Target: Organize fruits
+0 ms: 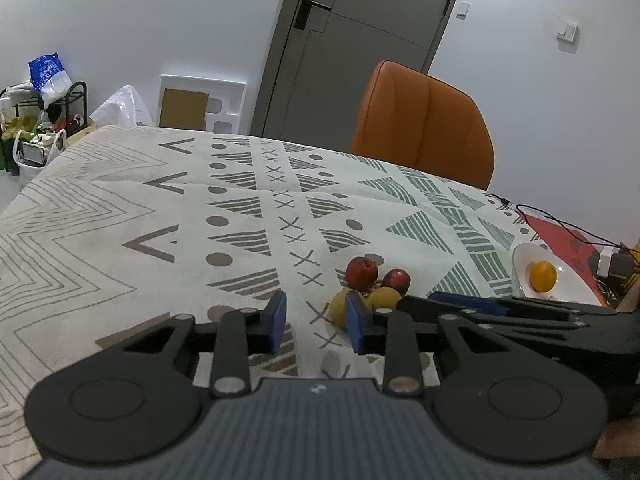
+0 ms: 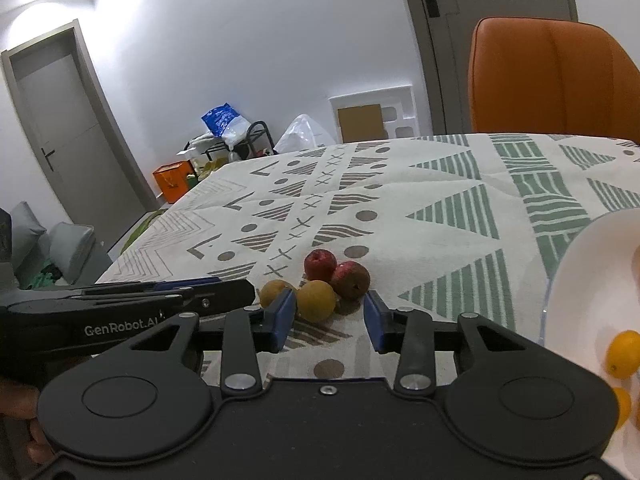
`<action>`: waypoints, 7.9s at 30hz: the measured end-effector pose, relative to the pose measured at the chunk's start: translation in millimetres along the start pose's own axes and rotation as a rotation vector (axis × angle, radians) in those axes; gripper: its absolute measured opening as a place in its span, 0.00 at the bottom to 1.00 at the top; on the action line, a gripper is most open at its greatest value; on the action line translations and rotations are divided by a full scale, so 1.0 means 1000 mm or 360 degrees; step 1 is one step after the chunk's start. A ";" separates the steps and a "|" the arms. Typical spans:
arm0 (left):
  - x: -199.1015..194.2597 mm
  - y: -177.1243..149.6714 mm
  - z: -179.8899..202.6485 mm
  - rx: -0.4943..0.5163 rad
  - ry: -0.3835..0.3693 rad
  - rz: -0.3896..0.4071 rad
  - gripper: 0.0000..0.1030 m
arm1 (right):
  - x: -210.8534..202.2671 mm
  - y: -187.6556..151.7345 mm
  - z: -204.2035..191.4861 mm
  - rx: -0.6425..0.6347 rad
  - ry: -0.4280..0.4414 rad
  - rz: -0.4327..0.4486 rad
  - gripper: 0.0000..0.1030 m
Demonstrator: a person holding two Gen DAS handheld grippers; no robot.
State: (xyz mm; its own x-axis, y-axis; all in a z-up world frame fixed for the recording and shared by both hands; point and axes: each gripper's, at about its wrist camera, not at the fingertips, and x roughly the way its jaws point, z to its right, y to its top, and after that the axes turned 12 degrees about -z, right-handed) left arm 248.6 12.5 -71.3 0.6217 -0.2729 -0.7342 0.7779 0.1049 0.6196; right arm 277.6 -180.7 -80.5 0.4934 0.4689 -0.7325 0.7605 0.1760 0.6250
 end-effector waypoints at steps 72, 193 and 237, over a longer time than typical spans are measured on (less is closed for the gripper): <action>-0.014 -0.003 0.039 0.0113 -0.0065 0.0014 0.24 | -0.057 -0.018 0.026 0.0072 -0.0083 0.0135 0.25; -0.036 -0.009 0.036 0.0052 0.0267 0.0127 0.89 | -0.082 -0.032 0.026 0.0094 -0.0131 0.0262 1.00; -0.019 0.012 0.005 0.0168 0.0142 0.0081 0.77 | -0.010 0.004 0.005 -0.0025 -0.0074 0.0022 0.58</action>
State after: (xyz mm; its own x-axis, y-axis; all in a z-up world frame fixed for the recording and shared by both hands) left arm 246.0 13.7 -48.7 0.6696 -0.1829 -0.7198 0.7339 0.0141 0.6791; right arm 277.7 -188.6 -72.3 0.5233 0.4307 -0.7353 0.7470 0.1832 0.6390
